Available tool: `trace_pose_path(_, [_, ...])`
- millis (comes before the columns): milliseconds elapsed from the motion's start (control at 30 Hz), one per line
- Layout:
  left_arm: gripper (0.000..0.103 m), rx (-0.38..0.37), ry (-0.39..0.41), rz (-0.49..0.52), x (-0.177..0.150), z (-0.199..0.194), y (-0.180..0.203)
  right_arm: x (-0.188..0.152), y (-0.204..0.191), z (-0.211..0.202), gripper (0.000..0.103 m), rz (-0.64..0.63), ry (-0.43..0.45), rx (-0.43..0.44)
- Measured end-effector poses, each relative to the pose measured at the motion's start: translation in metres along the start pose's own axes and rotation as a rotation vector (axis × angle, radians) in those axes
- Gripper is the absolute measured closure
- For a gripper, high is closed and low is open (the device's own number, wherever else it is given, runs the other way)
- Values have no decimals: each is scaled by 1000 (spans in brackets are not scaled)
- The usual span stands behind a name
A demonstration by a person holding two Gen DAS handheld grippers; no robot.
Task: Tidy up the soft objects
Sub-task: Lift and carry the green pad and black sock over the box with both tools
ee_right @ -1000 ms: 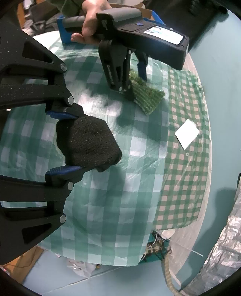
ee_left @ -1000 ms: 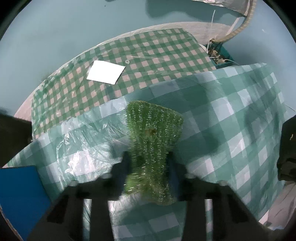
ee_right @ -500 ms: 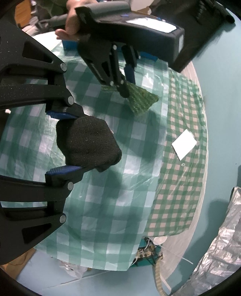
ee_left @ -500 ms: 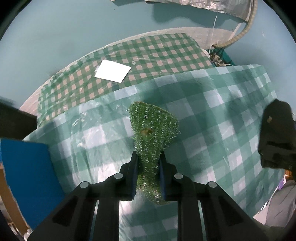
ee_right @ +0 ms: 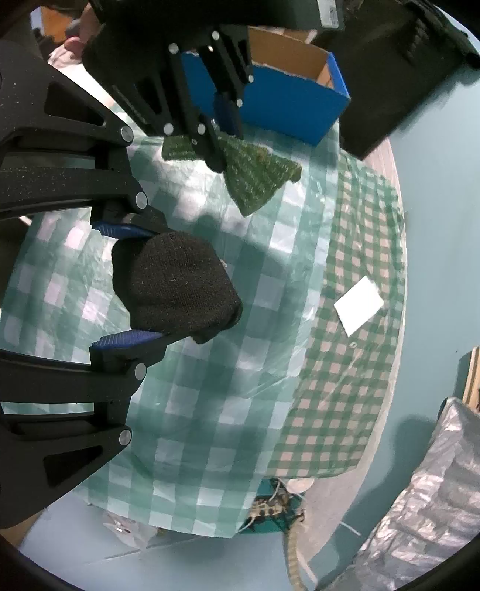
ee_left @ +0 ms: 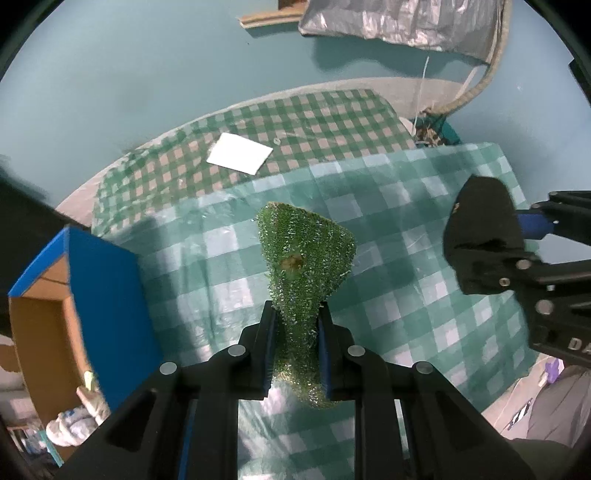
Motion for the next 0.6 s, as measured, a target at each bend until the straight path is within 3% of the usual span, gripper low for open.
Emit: trace_pose_path(600, [83, 52, 74, -106, -25, -74, -47, 18, -59, -46, 64, -135, 58, 33])
Point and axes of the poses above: each gripper's, at about its wrist camera, not at the fingertips, and z roughly the way its jaws point, y to its right, x to its top, the point moved 7 cm from there along z, roughly the way its jaws point, and after that the axes turned 6 degrees about y, right-handed, at the moved point
